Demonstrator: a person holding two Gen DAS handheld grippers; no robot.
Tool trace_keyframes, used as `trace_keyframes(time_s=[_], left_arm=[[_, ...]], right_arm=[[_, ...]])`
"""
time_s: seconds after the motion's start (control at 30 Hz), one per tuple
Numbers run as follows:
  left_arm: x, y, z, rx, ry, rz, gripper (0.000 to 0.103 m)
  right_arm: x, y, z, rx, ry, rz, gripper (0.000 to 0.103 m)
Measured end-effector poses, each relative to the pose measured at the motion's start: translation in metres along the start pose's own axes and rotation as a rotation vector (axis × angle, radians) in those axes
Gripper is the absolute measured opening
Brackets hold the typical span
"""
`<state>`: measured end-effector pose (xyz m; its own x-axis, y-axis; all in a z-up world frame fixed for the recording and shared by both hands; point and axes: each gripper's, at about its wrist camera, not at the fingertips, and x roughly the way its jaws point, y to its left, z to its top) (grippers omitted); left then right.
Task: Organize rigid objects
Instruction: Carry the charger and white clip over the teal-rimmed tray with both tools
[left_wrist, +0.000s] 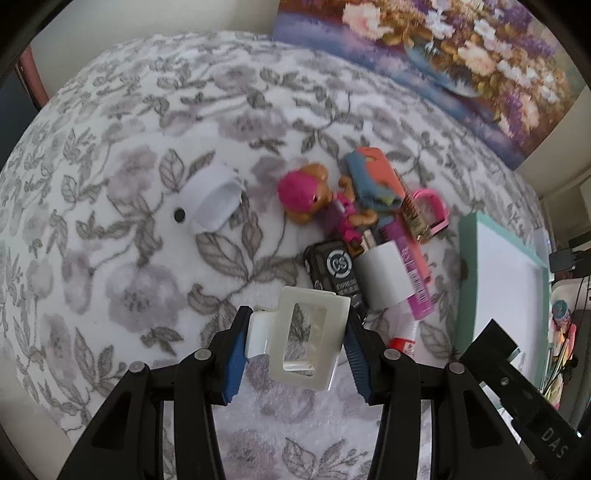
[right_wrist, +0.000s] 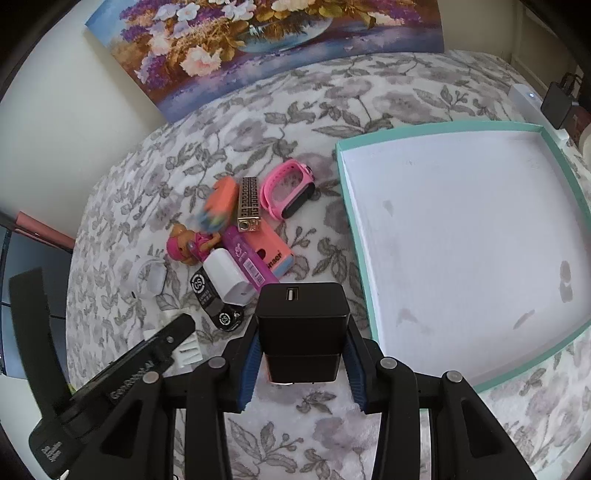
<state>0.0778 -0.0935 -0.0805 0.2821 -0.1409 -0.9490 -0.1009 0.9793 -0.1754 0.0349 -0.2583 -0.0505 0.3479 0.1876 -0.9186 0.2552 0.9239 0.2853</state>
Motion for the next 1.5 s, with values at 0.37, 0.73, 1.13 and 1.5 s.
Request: trace_keyframes(time_s=[0.37,0.73,1.13,1.5], left_arm=[[-0.051,0.017,0.005,-0.005,-0.101,-0.049,0.05],[-0.057,-0.034,0.007,0.094,-0.075,-0.081,0.05],[-0.025,-0.123,0.006,0.223,0.026,-0.122,0.05],[-0.005,-0.196,0.002,0.334,0.013,-0.154,0.05]], right_arm=[[-0.023,-0.005,0.005,0.007,-0.058,0.021,0.043],[-0.046,-0.049,0.032,0.072,-0.14,-0.041,0.043],[-0.048,-0.159,0.047,0.323,-0.171,-0.203,0.043],[-0.048,-0.193,0.044,0.382,-0.204,-0.298,0.043]])
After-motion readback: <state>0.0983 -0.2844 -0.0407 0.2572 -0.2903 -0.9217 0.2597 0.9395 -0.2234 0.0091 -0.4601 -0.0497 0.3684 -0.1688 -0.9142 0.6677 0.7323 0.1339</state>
